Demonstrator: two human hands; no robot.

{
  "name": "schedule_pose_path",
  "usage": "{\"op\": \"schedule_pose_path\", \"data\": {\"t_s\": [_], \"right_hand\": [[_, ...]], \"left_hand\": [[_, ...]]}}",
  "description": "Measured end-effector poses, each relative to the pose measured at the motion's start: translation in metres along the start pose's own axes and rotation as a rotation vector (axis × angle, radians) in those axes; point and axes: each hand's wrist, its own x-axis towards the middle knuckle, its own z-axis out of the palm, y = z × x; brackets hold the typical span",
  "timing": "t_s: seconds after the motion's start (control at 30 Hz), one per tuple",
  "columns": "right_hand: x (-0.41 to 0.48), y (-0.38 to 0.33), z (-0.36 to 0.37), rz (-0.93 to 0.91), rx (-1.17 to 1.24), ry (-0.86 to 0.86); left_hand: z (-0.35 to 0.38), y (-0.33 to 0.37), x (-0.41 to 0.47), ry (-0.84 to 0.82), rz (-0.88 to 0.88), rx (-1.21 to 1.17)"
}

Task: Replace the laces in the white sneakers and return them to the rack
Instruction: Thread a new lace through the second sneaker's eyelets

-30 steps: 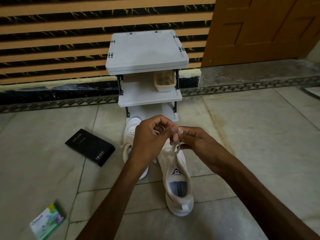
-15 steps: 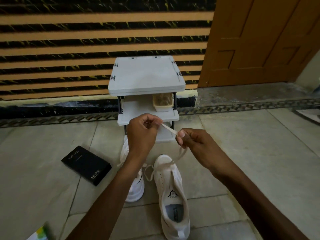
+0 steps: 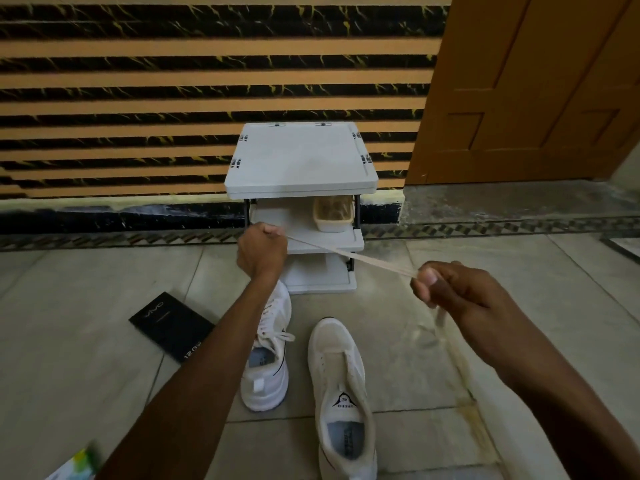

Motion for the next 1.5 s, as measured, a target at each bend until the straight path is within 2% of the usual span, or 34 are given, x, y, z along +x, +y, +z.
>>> {"op": "schedule_pose_path", "data": {"t_s": [0.1, 0.23, 0.3, 0.37, 0.47, 0.6, 0.67, 0.9, 1.0, 1.1, 1.3, 1.5], "right_hand": [[0.004, 0.011, 0.011, 0.000, -0.003, 0.002], [0.015, 0.038, 0.024, 0.031, -0.062, 0.022], [0.017, 0.047, 0.028, 0.027, -0.114, 0.024], [0.018, 0.052, 0.032, 0.027, -0.159, 0.012], [0.017, 0.055, 0.039, 0.025, -0.192, -0.009], [0.015, 0.053, 0.043, 0.053, -0.208, -0.014], [0.015, 0.051, 0.044, 0.071, -0.214, -0.023], [0.017, 0.048, 0.048, 0.159, -0.292, -0.043], [0.017, 0.044, 0.048, 0.170, -0.325, -0.028], [0.016, 0.040, 0.046, 0.157, -0.350, -0.034], [0.011, 0.024, 0.035, 0.093, -0.353, -0.014], [0.010, 0.009, 0.031, -0.001, -0.364, 0.042]], "left_hand": [[0.000, -0.003, -0.007, -0.133, 0.078, -0.095], [-0.024, 0.019, -0.053, -0.469, 0.416, -0.170], [-0.040, 0.026, -0.085, -0.555, 0.601, -0.176], [-0.049, 0.030, -0.108, -0.600, 0.709, -0.206], [-0.052, 0.034, -0.124, -0.700, 0.726, -0.269], [-0.047, 0.030, -0.129, -0.814, 0.598, -0.268], [-0.043, 0.028, -0.129, -0.792, 0.583, -0.205], [-0.023, 0.019, -0.125, -0.593, 0.719, -0.113], [-0.008, 0.010, -0.109, -0.519, 0.682, 0.026], [0.008, -0.003, -0.089, -0.493, 0.572, 0.204], [0.025, -0.028, -0.061, -0.414, 0.435, 0.424], [0.035, -0.053, -0.047, -0.464, 0.381, 0.655]]}}
